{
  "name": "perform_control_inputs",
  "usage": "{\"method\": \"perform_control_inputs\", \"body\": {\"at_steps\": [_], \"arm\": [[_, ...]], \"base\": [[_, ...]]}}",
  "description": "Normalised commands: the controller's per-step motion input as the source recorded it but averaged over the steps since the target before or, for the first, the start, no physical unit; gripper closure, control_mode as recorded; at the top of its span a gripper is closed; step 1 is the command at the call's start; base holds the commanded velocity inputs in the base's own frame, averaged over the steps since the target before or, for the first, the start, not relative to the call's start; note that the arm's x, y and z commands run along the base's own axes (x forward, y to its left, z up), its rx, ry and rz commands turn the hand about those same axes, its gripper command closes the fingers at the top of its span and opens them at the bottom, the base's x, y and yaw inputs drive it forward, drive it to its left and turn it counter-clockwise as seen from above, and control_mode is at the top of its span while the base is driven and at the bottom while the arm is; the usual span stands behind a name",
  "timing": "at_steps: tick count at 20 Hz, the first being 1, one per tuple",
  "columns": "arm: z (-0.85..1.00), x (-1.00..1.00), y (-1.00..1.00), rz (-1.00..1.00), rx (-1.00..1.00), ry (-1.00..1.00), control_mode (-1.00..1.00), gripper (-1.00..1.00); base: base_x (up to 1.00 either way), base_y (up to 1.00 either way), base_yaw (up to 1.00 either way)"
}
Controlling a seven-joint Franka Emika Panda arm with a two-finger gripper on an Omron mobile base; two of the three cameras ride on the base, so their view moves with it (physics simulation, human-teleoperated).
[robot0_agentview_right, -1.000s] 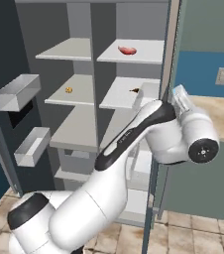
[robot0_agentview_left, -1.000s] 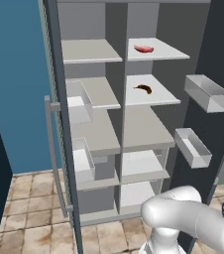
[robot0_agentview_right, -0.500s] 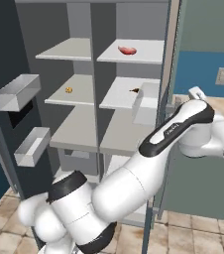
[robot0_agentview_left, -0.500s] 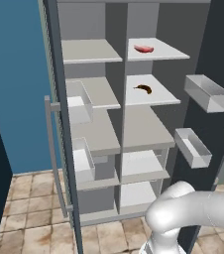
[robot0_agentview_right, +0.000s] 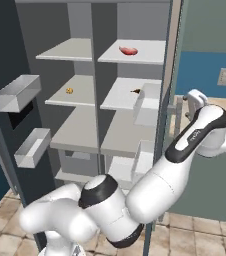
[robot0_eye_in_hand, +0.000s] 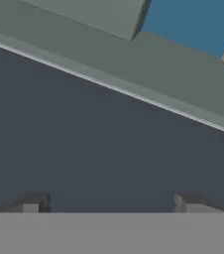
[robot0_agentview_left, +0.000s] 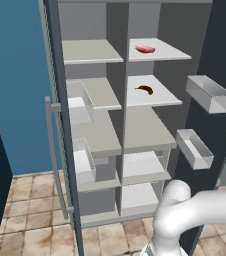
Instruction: Pick up the frozen steak from the freezer, place it on any shelf in the fridge, and close the fridge and freezer doors when done.
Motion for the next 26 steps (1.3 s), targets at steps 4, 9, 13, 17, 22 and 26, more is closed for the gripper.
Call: {"method": "perform_control_inputs", "body": {"at_steps": [4,9,13,17,22,26], "arm": [[-0.07,0.00,1.00,0.20,0.00,0.00,-1.00,-1.00],[-0.03,0.00,1.00,0.16,0.00,0.00,-1.00,-1.00],[-0.01,0.02,1.00,0.05,0.00,-0.02,-1.00,-1.00],[0.00,0.14,1.00,-0.05,-0.01,-0.05,-1.00,-1.00],[0.00,0.29,1.00,-0.26,-0.05,-0.03,-1.00,-1.00],[0.00,0.45,0.85,-0.39,-0.06,0.00,-1.00,-1.00]], "base": [[0.00,0.00,0.00],[0.00,0.00,0.00],[0.00,0.00,0.00],[0.00,0.00,0.00],[0.00,0.00,0.00],[0.00,0.00,0.00]]}}
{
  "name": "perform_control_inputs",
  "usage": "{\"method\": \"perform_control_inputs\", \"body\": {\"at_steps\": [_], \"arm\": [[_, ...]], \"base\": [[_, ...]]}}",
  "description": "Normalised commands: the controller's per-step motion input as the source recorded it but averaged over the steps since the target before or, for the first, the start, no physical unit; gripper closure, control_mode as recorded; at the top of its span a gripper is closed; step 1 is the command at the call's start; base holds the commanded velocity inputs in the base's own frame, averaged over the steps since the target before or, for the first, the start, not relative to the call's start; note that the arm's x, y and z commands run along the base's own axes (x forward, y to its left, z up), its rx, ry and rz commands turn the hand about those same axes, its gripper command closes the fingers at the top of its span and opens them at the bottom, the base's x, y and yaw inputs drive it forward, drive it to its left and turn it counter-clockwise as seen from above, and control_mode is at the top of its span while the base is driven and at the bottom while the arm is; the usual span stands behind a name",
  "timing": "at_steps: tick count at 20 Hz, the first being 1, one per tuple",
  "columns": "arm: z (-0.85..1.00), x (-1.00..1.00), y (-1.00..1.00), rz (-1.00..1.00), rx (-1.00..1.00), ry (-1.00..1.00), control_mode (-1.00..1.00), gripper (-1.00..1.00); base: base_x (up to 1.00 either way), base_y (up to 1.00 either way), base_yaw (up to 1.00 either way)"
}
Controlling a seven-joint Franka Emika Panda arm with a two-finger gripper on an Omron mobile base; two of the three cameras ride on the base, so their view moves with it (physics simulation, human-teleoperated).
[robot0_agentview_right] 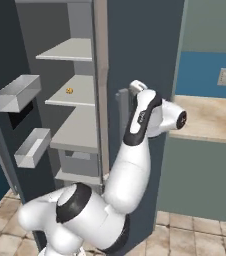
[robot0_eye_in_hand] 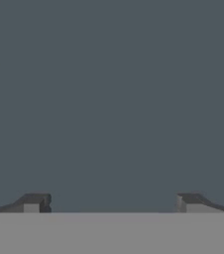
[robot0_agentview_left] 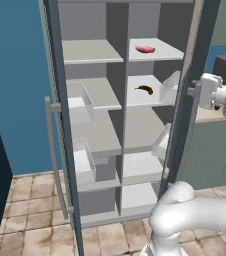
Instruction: Pick up the frozen steak from the freezer, place it on any shelf in the fridge, and close the fridge and freezer doors when done.
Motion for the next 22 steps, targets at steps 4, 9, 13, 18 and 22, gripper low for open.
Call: {"method": "perform_control_inputs", "body": {"at_steps": [4,9,13,18,22], "arm": [[0.02,0.62,0.12,-0.31,0.00,0.04,-1.00,-1.00],[0.05,0.45,0.05,-0.29,0.00,0.04,-1.00,-1.00],[0.18,0.40,0.01,-0.29,0.00,0.06,-1.00,-1.00],[0.18,0.42,0.00,-0.25,0.00,0.14,-1.00,-1.00],[0.01,0.56,0.00,-0.22,0.00,0.16,-1.00,-1.00]], "base": [[0.00,0.00,0.00],[0.00,0.00,0.00],[0.00,0.00,0.00],[0.00,0.00,0.00],[0.00,0.00,0.00]]}}
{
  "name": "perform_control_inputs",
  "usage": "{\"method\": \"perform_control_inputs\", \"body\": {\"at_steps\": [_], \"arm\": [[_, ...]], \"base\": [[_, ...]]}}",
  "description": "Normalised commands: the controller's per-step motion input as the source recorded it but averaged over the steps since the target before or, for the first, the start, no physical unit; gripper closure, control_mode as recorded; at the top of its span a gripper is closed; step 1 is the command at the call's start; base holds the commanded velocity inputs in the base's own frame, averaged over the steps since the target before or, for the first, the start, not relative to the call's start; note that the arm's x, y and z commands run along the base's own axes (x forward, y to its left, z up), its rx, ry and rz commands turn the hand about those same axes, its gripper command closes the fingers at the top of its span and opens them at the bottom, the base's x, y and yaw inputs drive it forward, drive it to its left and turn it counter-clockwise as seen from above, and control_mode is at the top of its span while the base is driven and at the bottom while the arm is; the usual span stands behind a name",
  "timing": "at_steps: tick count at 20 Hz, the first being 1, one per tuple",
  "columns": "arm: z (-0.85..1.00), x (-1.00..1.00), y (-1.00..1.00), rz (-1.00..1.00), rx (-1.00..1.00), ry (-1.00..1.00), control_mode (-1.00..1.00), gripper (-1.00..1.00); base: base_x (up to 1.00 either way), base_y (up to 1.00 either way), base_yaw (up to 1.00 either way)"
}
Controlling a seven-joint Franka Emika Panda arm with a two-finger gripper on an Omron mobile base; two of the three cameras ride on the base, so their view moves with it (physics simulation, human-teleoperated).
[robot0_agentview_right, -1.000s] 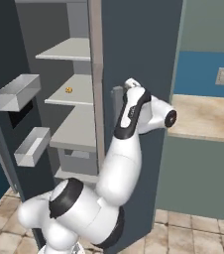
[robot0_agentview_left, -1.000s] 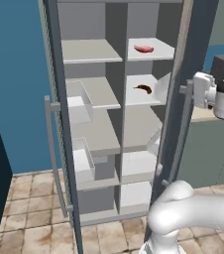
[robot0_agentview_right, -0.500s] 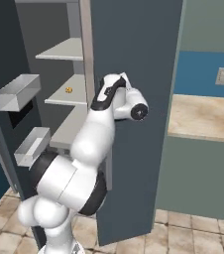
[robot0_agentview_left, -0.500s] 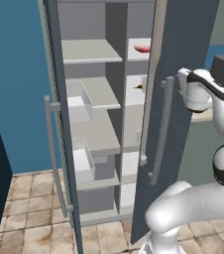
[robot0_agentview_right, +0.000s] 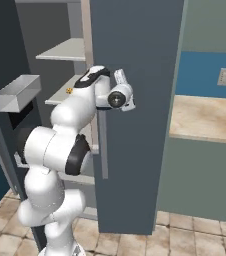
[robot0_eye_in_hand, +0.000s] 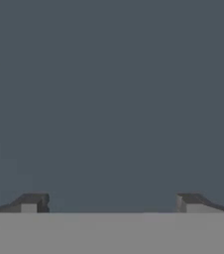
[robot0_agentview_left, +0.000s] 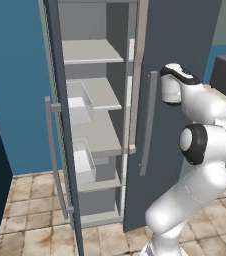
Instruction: Pick up the frozen steak from the freezer, place it on any shelf in the fridge, and close the fridge and freezer doors when done.
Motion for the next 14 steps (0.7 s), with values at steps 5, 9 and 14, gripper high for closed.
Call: {"method": "perform_control_inputs", "body": {"at_steps": [5,9,14], "arm": [[0.01,0.62,0.00,-0.17,0.00,0.21,-1.00,-1.00],[0.02,0.44,0.00,-0.12,0.00,0.21,-1.00,-1.00],[0.03,-0.23,0.05,-0.10,-0.03,0.10,-1.00,-1.00]], "base": [[0.00,0.00,0.00],[0.00,0.00,0.00],[0.00,0.00,0.00]]}}
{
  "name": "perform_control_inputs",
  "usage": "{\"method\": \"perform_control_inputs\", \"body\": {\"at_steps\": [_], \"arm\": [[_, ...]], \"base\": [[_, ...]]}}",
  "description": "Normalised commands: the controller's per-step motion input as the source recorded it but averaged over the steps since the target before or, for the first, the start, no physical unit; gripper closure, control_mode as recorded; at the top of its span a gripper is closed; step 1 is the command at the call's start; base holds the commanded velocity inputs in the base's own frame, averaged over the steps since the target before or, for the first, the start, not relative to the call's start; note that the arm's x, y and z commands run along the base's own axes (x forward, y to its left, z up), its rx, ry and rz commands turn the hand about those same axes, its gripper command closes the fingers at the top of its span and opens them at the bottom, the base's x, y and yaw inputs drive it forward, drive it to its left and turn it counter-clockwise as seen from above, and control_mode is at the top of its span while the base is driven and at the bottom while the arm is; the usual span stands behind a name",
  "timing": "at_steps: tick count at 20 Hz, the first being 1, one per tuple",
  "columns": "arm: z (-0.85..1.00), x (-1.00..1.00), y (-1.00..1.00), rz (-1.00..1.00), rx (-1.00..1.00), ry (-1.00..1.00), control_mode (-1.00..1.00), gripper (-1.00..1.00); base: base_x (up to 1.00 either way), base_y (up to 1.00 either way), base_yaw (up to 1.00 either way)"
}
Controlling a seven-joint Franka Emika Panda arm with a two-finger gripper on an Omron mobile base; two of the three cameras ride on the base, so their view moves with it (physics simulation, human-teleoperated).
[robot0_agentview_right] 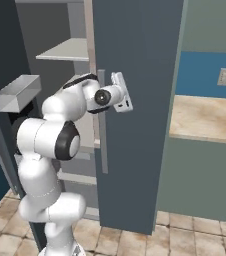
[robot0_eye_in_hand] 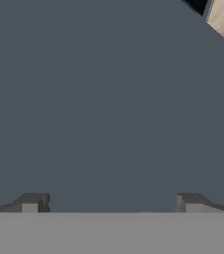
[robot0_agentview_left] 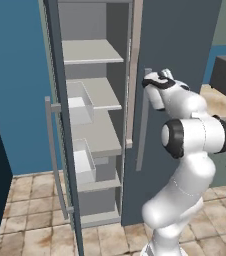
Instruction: Pick up the frozen steak from the freezer, place it on any shelf in the fridge, and close the fridge and freezer doors when done.
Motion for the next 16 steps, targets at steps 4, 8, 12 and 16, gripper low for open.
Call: {"method": "perform_control_inputs", "body": {"at_steps": [4,8,12,16], "arm": [[0.74,-1.00,-0.05,-0.06,-0.02,0.00,-1.00,-1.00],[1.00,-1.00,-0.06,-0.06,-0.04,0.00,-1.00,-1.00],[1.00,-0.98,0.00,-0.07,-0.08,0.06,-1.00,-1.00],[1.00,-0.72,0.04,-0.10,-0.14,0.19,-1.00,-1.00]], "base": [[0.00,0.00,0.00],[0.00,0.00,0.00],[0.00,0.00,0.00],[0.00,0.00,0.00]]}}
